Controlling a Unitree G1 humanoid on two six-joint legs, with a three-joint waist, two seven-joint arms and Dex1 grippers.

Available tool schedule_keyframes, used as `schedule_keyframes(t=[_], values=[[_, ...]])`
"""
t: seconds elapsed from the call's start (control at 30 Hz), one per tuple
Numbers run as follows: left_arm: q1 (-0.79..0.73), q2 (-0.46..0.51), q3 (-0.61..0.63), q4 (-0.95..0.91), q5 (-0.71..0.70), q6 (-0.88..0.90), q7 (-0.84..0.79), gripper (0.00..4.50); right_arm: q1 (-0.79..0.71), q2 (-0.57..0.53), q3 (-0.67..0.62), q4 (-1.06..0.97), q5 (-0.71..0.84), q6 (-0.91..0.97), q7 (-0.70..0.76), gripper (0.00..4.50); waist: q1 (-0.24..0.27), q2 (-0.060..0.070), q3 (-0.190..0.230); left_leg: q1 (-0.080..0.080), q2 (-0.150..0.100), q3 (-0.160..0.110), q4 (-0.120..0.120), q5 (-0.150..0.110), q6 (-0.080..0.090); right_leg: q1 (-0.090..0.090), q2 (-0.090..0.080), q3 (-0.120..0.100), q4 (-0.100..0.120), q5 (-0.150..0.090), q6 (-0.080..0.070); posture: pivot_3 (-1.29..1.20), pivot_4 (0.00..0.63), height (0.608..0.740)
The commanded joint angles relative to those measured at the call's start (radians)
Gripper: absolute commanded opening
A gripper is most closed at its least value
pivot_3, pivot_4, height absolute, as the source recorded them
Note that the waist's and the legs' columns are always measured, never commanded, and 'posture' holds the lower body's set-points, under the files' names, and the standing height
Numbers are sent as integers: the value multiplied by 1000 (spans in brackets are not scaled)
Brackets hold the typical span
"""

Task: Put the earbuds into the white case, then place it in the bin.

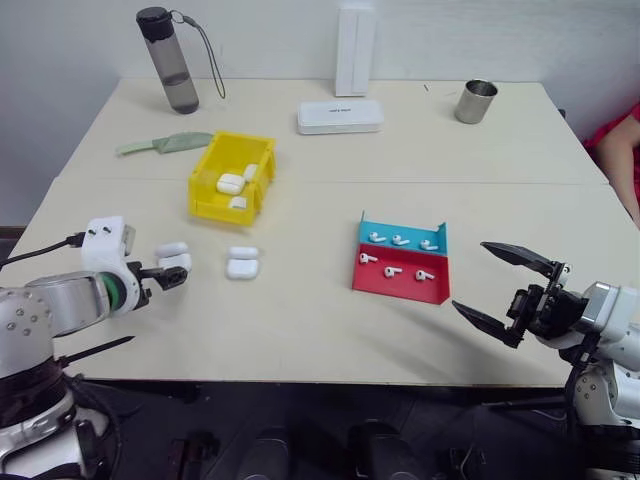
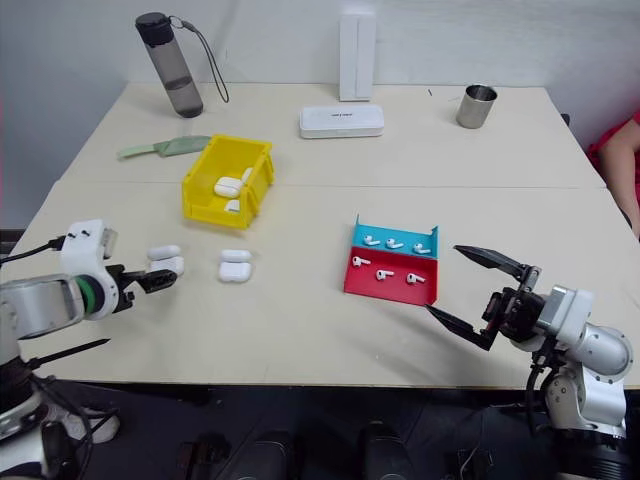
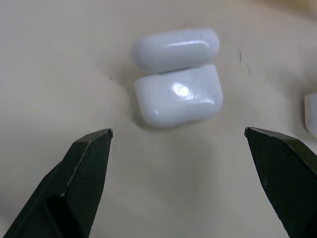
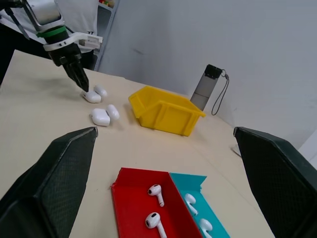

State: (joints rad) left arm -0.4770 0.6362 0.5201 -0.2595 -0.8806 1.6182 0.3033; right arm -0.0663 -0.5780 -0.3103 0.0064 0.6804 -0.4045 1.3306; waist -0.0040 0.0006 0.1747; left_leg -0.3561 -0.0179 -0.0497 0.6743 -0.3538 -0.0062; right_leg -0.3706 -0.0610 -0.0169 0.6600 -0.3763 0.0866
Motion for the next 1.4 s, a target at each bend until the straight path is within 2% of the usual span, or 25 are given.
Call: schedule_keyframes(t=[0.03,0.13,0.23,0.33,0.57,1.2,1.3,1.4], values=[[-45,-63,7,-7,9,-4,94,4491,13,-3,-16,-34,8,5,-7,4500,3,0,0,0,0,0,1,0,0,0,0,0,1,0,0,0,150,740],[-74,-131,6,-10,63,-4,156,4491,20,-4,-19,-37,10,9,-4,4500,4,0,0,-1,0,0,3,0,0,0,0,0,1,0,0,0,150,740],[-114,-211,56,-12,120,-4,209,4491,23,-6,-19,-44,12,16,-6,4500,5,0,0,-1,0,0,4,0,0,0,0,0,1,0,0,0,150,740],[-149,-253,67,7,192,-4,224,4491,26,-7,-21,-54,15,23,-11,4500,3,0,0,-1,0,0,4,0,0,0,1,0,1,0,0,0,150,740],[-167,-253,5,59,320,-4,153,4491,27,-7,-29,-70,13,32,-25,4500,5,0,0,-1,0,1,4,0,-1,-1,1,0,1,0,0,0,150,740],[-197,-253,-118,195,548,-74,-73,4491,97,21,-27,-110,-2,-4,-51,4500,21,2,-1,0,0,1,6,0,-1,1,1,0,2,0,0,0,150,740],[-183,-254,-133,197,572,-83,-100,3918,106,23,-29,-108,-1,-11,-51,4500,25,3,-2,0,0,1,6,0,-2,1,1,0,2,0,0,0,150,740],[-176,-253,-142,200,595,-86,-124,3003,116,25,-29,-107,-3,-18,-49,4500,28,3,-2,0,0,1,6,0,-2,1,1,0,2,0,0,0,150,740]])
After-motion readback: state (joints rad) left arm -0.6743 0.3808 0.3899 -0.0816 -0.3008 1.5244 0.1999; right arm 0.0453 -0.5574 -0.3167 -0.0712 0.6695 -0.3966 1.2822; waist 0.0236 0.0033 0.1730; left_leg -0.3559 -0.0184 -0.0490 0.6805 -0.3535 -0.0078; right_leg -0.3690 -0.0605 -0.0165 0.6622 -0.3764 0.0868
